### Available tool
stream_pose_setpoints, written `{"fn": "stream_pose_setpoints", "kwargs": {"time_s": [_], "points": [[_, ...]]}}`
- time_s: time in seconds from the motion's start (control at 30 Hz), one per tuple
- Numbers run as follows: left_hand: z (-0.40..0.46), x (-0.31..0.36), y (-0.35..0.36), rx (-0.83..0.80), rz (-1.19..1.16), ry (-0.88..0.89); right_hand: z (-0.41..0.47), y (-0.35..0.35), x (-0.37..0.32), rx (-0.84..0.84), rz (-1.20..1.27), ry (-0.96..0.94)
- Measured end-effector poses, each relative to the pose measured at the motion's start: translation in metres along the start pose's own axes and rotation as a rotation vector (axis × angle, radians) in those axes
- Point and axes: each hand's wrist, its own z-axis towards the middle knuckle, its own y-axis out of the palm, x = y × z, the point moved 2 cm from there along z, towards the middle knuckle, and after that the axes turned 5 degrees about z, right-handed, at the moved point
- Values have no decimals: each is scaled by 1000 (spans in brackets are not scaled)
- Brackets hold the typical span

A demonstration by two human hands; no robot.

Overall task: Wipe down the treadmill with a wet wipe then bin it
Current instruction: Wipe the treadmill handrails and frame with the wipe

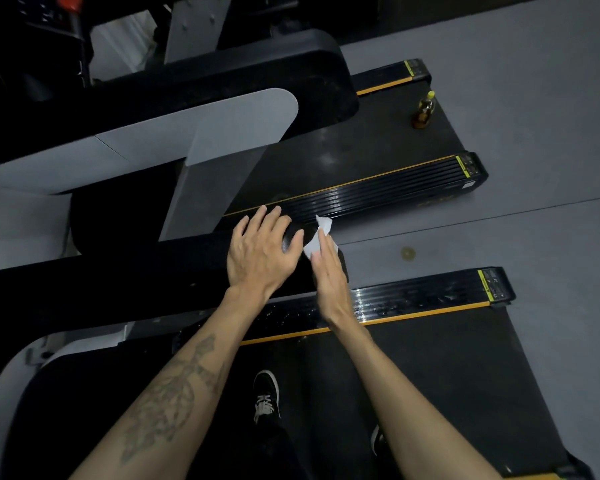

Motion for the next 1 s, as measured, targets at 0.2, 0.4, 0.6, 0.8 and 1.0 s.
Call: {"fn": "stream_pose_setpoints", "kwargs": {"time_s": [0.2, 0.4, 0.6, 0.8, 1.0], "points": [[-2, 2, -2, 48, 20, 36, -10, -7, 32, -18, -63, 22], [-2, 3, -4, 49, 27, 28, 13, -4, 10, -13, -5, 59], [-2, 3, -3, 67, 34, 29, -21, -9, 37, -38, -17, -67], [-2, 2, -4, 53, 45, 31, 21, -7, 22, 27, -6, 121], [-2, 3, -3, 57, 44, 31, -20, -7, 31, -28, -30, -84]]}}
